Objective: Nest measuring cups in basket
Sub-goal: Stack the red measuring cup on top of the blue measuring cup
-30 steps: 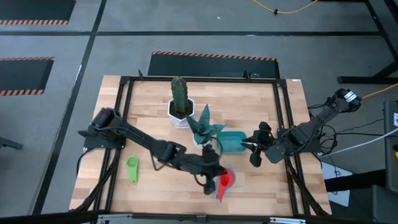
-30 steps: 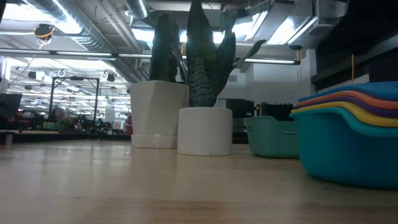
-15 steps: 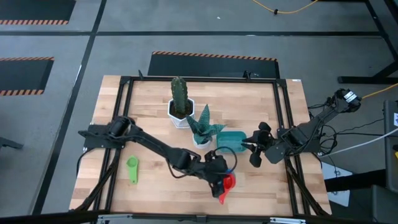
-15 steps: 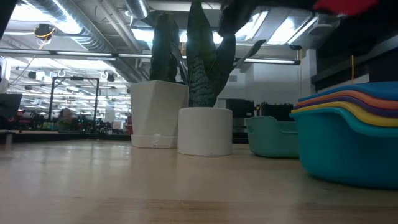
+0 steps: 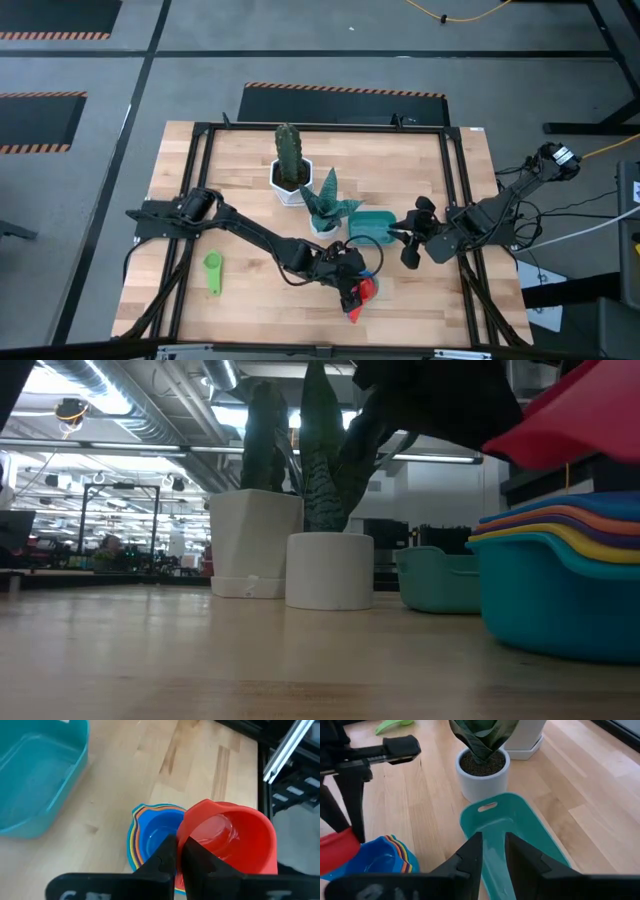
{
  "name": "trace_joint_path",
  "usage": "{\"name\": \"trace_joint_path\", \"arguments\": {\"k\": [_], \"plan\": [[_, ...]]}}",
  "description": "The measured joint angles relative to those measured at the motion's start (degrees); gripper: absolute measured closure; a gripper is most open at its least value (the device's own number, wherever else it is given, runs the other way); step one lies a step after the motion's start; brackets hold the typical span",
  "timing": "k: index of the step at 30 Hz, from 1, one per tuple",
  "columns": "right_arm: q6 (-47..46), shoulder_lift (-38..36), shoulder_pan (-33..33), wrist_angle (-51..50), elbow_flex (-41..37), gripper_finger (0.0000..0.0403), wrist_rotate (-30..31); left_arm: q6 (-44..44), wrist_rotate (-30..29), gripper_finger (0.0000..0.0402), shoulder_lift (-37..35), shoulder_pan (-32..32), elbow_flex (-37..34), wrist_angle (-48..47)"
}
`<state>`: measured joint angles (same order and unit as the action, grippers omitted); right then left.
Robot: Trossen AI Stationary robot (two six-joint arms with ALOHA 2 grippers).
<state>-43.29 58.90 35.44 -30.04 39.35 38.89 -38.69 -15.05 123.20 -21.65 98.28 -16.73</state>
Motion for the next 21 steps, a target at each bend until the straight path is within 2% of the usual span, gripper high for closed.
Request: {"name": "trace_joint_path", "arguments": {"k": [5,21], "plan": [[0.0,0.3,0.0,0.2,0.0,0.0317,0.0,-3.0,0.9,0.0384,0.4,0.0,-0.1,-1.7],[0.0,3.0,0.0,0.3,0.0,0.0317,-0.1,-3.2,2.7,0.0376,0.4,1.5,0.0,-1.3]]}}
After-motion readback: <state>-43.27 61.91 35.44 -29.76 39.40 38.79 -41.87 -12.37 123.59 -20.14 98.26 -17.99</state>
